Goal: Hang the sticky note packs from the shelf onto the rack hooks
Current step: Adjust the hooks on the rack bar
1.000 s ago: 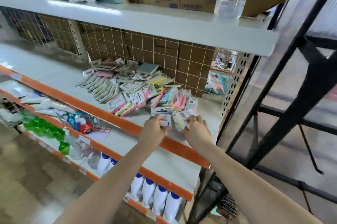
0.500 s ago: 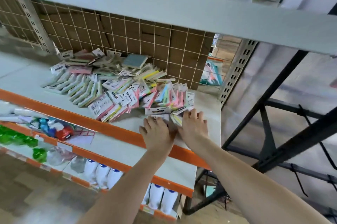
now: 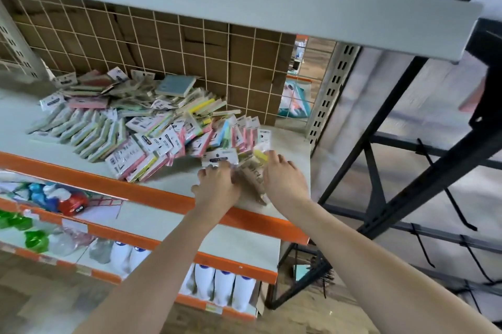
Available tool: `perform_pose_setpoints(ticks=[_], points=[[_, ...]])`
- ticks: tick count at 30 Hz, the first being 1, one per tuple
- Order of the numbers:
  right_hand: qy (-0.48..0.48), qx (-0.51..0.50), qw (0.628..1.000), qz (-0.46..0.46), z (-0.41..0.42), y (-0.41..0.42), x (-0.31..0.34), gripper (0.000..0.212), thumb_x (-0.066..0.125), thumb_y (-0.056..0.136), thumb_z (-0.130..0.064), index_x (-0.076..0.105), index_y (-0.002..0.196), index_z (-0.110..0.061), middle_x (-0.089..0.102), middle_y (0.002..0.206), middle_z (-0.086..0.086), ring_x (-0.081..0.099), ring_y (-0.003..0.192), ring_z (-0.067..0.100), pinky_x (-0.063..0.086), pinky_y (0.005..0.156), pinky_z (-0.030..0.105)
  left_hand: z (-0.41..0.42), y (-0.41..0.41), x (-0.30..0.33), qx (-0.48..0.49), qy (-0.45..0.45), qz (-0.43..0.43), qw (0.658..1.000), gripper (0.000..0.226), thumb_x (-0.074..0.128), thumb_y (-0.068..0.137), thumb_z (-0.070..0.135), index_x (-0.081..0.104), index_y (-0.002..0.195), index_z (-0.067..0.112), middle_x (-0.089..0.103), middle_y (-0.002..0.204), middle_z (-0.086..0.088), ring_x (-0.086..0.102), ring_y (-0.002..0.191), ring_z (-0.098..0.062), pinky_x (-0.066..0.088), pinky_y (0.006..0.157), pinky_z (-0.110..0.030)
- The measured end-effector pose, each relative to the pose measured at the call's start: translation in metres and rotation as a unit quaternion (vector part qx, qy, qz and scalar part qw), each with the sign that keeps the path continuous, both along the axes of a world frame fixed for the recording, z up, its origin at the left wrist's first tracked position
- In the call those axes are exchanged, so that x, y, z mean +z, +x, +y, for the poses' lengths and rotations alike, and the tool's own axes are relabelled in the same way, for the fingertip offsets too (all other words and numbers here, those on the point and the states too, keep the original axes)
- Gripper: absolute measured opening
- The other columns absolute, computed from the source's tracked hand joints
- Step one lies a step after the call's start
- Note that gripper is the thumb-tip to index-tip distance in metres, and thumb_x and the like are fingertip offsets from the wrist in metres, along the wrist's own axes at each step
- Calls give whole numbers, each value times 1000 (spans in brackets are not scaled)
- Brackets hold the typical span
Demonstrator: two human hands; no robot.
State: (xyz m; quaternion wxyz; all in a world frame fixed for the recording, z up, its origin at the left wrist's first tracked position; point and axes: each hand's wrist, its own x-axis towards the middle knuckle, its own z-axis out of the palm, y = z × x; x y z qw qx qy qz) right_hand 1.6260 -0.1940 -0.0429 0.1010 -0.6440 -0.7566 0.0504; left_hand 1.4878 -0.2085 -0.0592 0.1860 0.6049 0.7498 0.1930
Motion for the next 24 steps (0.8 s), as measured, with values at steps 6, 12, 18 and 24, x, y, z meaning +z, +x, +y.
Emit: perform_pose_setpoints(ticks=[6,12,18,24], points=[[-90,-149,841,513,-2,34,20,39,33,97,-5,41,131,-22,52,88,-1,55,74,15,50,63,32,-4,1,29,184,-24,-619,763,25,36,94,15,61,94,16,62,87,-9,57,84,-27,44,66,-35],[-155,-192,657,712,-22,55,30,24,41,98,-13,51,113,-29,61,102,5,66,87,26,59,60,42,-26,6,20,50,-69,-838,539,39,37,91,23,59,118,5,62,121,-23,61,108,-41,47,87,-58],[-81,-38,774,627,-62,71,51,15,51,98,-30,46,104,-43,59,111,-3,60,100,14,55,75,28,-48,28,31,-11,-35,-829,557,32,50,92,28,72,106,10,67,115,-13,66,104,-27,56,83,-41],[17,124,839,530,-112,99,94,22,52,97,-19,43,106,-37,58,115,-3,55,106,12,50,88,31,-82,60,52,17,10,-835,549,23,58,84,30,78,84,17,72,105,-5,68,99,-19,55,87,-36]])
